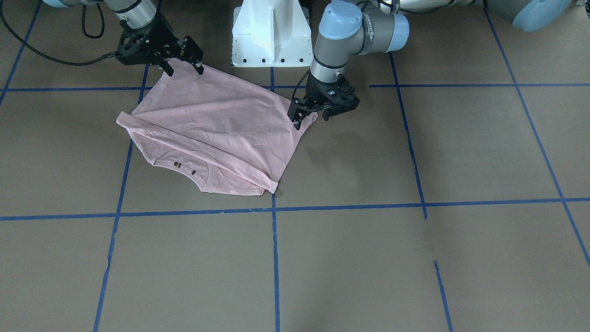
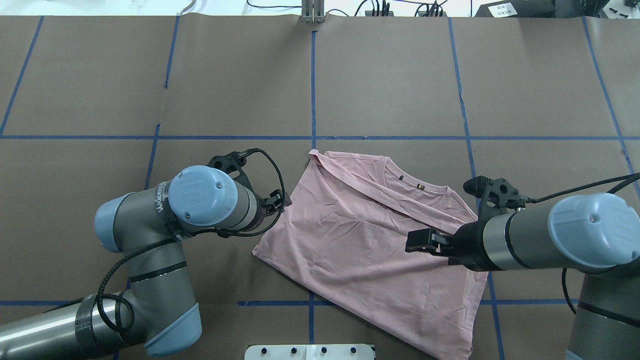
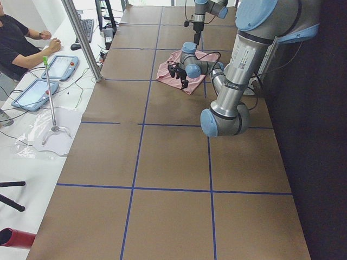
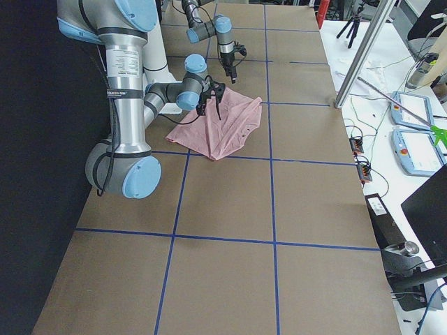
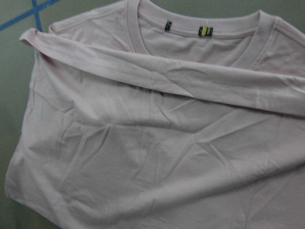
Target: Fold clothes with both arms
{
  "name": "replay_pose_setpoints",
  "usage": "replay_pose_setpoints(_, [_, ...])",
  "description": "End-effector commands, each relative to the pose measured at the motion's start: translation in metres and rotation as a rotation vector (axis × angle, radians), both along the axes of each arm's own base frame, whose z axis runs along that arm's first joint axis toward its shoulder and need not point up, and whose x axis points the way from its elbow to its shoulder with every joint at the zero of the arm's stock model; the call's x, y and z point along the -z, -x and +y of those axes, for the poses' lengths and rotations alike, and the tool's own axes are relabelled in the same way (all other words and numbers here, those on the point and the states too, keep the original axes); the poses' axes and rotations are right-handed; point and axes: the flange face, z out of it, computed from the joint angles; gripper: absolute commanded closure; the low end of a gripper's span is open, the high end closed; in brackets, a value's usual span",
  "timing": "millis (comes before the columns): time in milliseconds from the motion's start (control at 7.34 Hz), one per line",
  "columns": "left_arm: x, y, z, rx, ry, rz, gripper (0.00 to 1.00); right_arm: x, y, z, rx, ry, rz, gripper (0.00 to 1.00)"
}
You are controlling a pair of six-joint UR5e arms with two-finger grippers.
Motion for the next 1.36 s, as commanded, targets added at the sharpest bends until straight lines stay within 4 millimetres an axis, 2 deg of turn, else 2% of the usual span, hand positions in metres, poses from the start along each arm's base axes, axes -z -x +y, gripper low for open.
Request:
replay_pose_setpoints(0, [-0.013, -0.019, 0.025, 0.018, 0.060, -0.054, 0.00, 0.015, -0.015, -0.025, -0.068, -0.020, -0.028, 0.00])
replay_pose_setpoints(136, [-0.019, -0.031, 0.039, 0.003, 0.058, -0.071, 0.00, 0.015, -0.016, -0.027, -0.071, -0.019, -0.029, 0.00])
replay_pose_setpoints(545, [-0.019, -0.035, 0.047, -0.009, 0.057, -0.071, 0.03, 0.017, -0.017, -0.027, -0.070, -0.019, -0.032, 0.00])
replay_pose_setpoints(681, [-0.019, -0.035, 0.047, -0.008, 0.059, -0.071, 0.09, 0.017, -0.018, -0.027, -0.070, -0.019, -0.033, 0.00])
replay_pose_setpoints(1226, [-0.019, -0.035, 0.047, -0.007, 0.057, -0.071, 0.45, 0.016, -0.017, -0.027, -0.071, -0.016, -0.030, 0.00])
